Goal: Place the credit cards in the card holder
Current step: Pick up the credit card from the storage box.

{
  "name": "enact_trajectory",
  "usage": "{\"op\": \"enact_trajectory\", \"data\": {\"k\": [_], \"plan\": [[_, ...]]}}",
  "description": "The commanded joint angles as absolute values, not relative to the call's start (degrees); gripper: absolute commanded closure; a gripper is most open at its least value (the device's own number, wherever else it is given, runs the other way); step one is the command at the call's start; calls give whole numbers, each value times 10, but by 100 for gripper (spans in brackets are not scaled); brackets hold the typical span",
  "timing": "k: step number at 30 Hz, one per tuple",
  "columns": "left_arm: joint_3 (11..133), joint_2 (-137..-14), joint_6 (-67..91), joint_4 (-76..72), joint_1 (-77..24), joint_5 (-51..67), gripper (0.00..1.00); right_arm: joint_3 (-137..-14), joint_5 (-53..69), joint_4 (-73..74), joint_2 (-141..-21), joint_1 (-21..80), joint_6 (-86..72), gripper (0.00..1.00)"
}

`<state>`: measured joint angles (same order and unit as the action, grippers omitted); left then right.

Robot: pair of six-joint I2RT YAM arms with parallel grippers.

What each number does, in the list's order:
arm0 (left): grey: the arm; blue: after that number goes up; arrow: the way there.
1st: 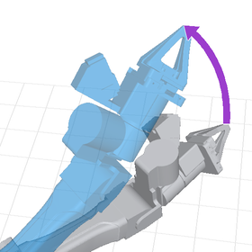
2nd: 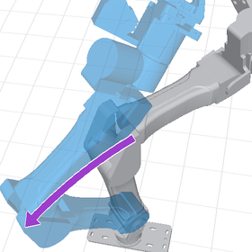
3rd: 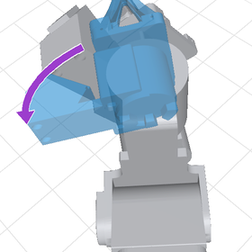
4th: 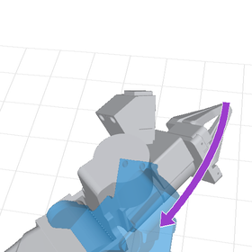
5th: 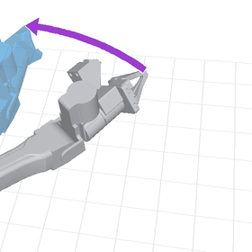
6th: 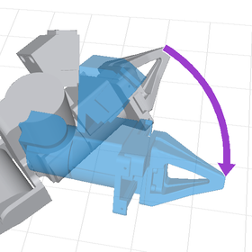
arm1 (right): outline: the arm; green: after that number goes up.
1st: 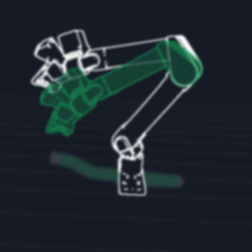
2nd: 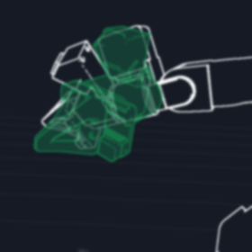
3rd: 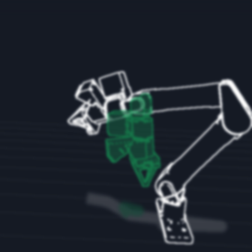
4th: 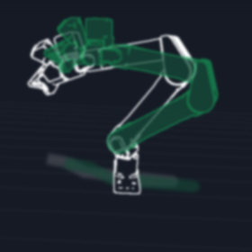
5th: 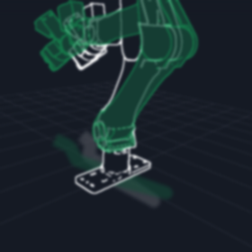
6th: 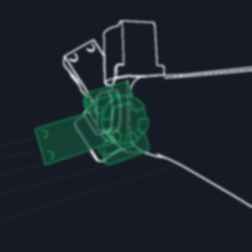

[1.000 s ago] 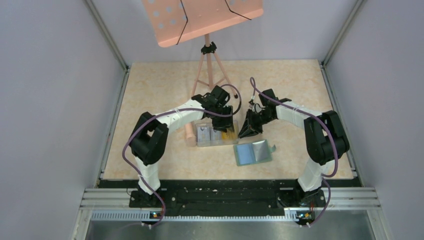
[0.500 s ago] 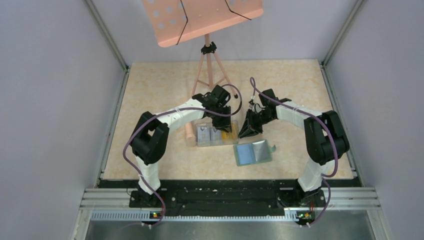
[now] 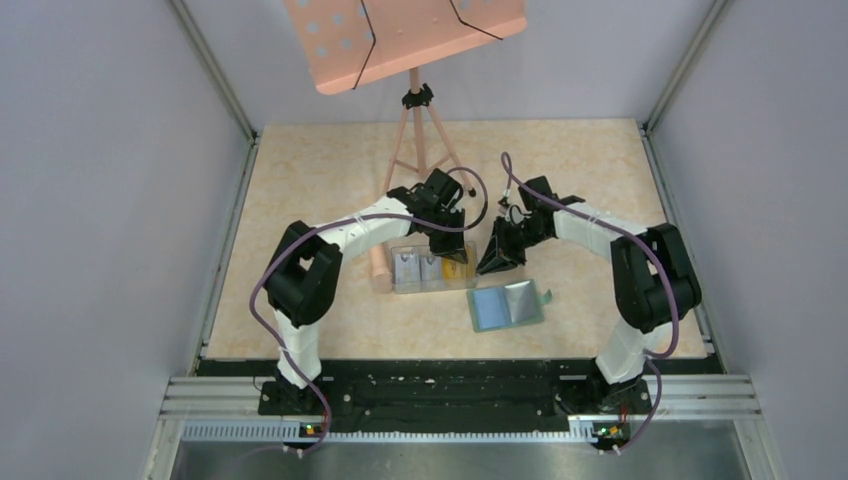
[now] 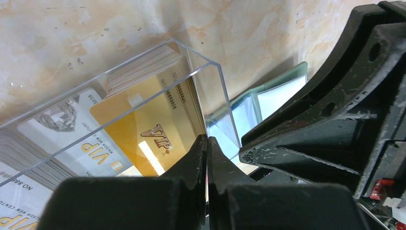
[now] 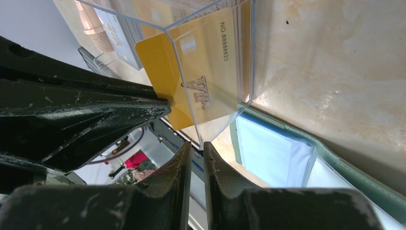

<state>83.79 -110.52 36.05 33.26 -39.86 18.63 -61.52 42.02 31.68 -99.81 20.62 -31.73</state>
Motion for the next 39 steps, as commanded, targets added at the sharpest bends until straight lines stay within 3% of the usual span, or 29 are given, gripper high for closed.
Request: {"op": "enact_trajectory", "data": {"k": [1, 9, 20, 23, 33, 39], "plan": [[854, -1058, 365, 297, -403, 197, 100, -644, 407, 307, -951, 213, -311, 84], [824, -996, 377, 282, -400, 169, 100, -672, 392, 330, -909, 192, -299, 75], [714, -909, 434, 182, -355, 218, 100, -654, 469, 283, -850, 133, -291, 38], [688, -888, 451, 146, -342, 237, 100, -631, 516, 233, -837, 127, -317, 32], [655, -856, 491, 41, -333, 314, 100, -582, 588, 98, -843, 126, -398, 33], [644, -853, 507, 12, -334, 334, 100, -564, 631, 18, -847, 127, -450, 44]]}}
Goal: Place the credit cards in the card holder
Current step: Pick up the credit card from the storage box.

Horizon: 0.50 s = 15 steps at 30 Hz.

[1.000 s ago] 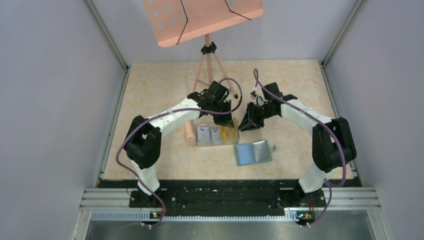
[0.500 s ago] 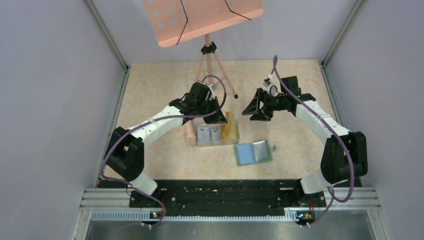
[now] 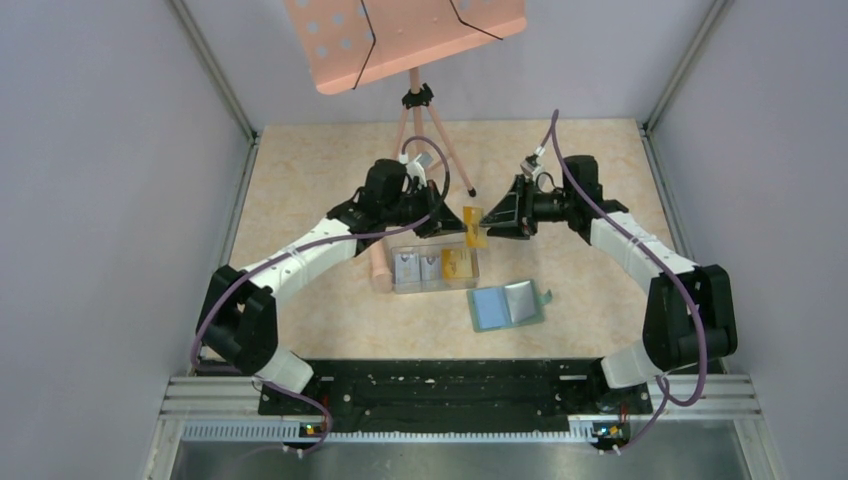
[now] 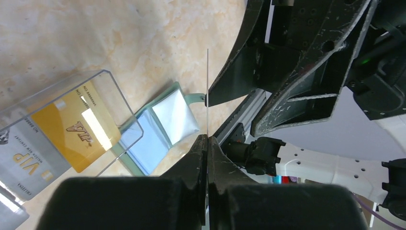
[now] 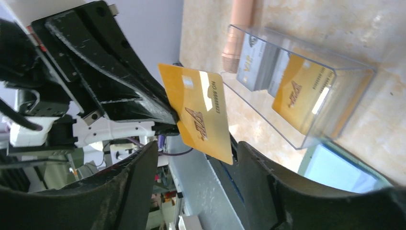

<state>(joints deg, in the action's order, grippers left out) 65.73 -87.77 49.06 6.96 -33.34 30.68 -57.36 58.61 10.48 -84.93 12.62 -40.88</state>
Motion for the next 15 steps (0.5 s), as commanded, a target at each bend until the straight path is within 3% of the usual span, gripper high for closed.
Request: {"op": "enact_trajectory", "data": {"k": [1, 11, 15], "plan": [[643, -853, 510, 9, -333, 335, 100, -563, 635, 11, -846, 127, -455, 46], [632, -864, 524, -22, -333, 350, 100, -541, 655, -68, -830, 127, -503, 63], [631, -856, 523, -28, -333, 350, 100, -540, 619, -26, -827, 126, -476, 63]]}}
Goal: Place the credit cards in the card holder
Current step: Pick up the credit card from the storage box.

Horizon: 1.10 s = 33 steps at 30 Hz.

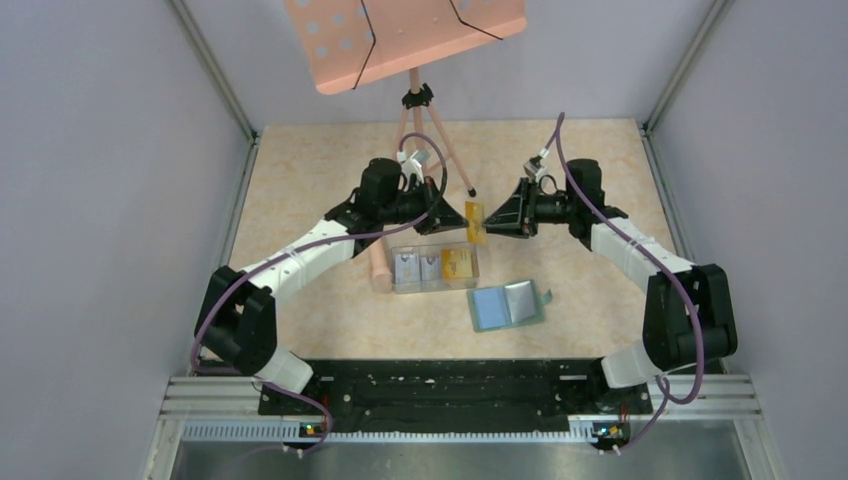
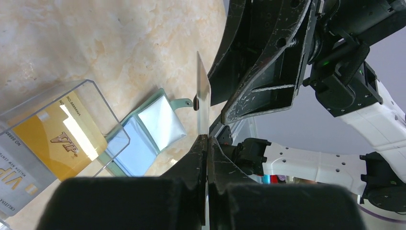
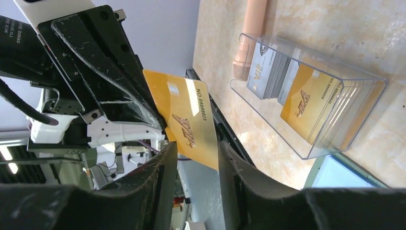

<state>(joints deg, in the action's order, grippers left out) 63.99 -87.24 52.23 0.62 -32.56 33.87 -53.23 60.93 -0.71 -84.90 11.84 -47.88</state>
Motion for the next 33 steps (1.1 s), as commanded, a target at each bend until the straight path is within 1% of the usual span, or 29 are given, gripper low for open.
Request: {"op": "enact_trajectory", "data": {"k": [1, 3, 5, 8, 10, 13, 16, 21, 24, 27, 28, 29, 30, 32, 33], "plan": [[632, -854, 522, -30, -332, 351, 100, -543, 603, -5, -826, 127, -461, 60], [631, -852, 523, -36, -333, 357, 100, -547, 576, 37, -826, 126, -441, 53], [630, -852, 525, -42, -333, 362, 100, -546, 569, 38, -827, 127, -441, 47], [628, -854, 529, -47, -333, 366, 100, -539, 582, 7, -830, 127, -462, 46], [626, -856, 530, -47, -333, 366, 100, -532, 595, -30, -828, 127, -481, 50], [622, -857, 532, -49, -333, 363, 100, -521, 620, -88, -820, 127, -518, 61], [620, -859, 532, -49, -333, 360, 100, -511, 646, -147, -808, 128, -552, 68], [614, -860, 535, -52, -333, 356, 100, -507, 673, -168, -799, 134, -556, 78], [613, -862, 536, -53, -333, 356, 100, -502, 679, -177, -792, 137, -558, 86], [611, -861, 535, -54, -334, 354, 100, -500, 682, -174, -788, 137, -552, 100], [610, -859, 535, -52, -333, 352, 99, -502, 680, -163, -788, 137, -544, 100], [608, -858, 535, -50, -333, 349, 97, -504, 678, -147, -788, 137, -531, 100], [607, -856, 534, -48, -333, 346, 92, -508, 674, -127, -788, 137, -517, 100], [604, -852, 530, -37, -333, 338, 78, -521, 653, -59, -788, 137, -471, 100], [601, -849, 527, -30, -334, 333, 73, -529, 639, -23, -789, 137, -440, 100]]}}
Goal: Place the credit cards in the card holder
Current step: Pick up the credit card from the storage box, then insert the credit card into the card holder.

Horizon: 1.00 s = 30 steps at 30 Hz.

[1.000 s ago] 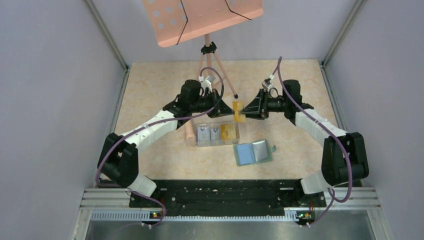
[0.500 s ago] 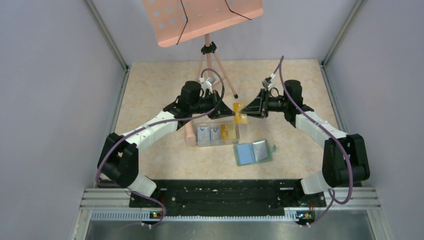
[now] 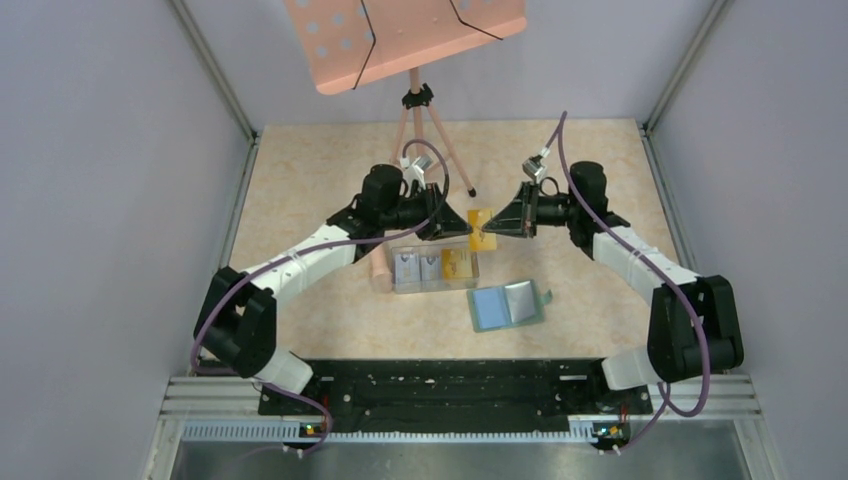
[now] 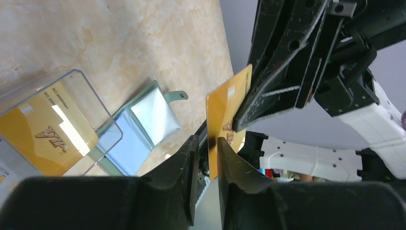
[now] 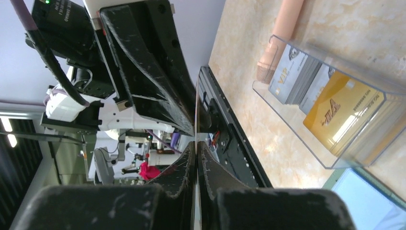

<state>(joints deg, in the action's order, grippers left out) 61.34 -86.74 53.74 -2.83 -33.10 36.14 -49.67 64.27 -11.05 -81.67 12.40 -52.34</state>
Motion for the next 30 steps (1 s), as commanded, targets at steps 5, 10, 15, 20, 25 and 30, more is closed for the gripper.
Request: {"op": "enact_trajectory", "data": {"k": [5, 10, 15, 20, 25, 30], "plan": [[567, -833, 514, 27, -336, 314, 68, -534, 558, 122, -793, 130, -353, 100], [541, -828, 466, 130, -358, 278, 70, -508, 514, 170, -792, 115, -326, 100], [538, -852, 415, 203, -406, 238, 73, -494, 480, 223, -800, 113, -292, 100], [562, -901, 387, 229, -432, 211, 75, -484, 444, 268, -807, 112, -261, 100], [600, -963, 371, 231, -434, 202, 78, -480, 411, 310, -813, 112, -231, 100], [643, -1019, 367, 231, -434, 201, 83, -475, 381, 333, -816, 112, -210, 100]]}}
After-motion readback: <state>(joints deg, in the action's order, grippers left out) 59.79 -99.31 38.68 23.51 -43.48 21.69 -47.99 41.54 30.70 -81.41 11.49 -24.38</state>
